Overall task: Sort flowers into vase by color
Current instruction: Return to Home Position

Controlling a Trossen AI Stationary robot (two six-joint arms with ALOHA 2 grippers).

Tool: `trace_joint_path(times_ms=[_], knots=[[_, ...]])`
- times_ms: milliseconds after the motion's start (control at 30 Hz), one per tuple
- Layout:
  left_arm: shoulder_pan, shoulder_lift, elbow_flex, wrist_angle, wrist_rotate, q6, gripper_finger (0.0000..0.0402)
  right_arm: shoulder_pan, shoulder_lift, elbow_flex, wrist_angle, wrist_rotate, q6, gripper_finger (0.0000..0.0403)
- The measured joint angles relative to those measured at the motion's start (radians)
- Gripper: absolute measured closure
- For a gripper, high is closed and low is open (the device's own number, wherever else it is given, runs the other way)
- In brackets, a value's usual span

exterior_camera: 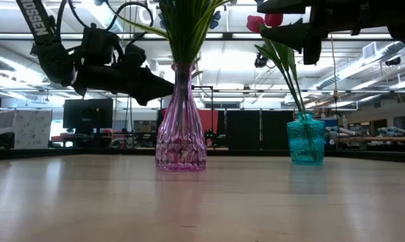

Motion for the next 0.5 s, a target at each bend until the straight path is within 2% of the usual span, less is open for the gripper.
trace_joint_path(times_ms=[233, 500], knots=[[0.031, -0.170, 0.000, -0.197, 0.000, 0.002, 0.0260, 0.001, -0.013, 0.000, 0.003, -0.074, -0.034, 0.0146], [0.031, -0.331, 0.000, -0.373, 0.026, 0.005, 0.0260, 0.001, -0.120, -0.049, 0.014, -0.072, -0.122, 0.0151]])
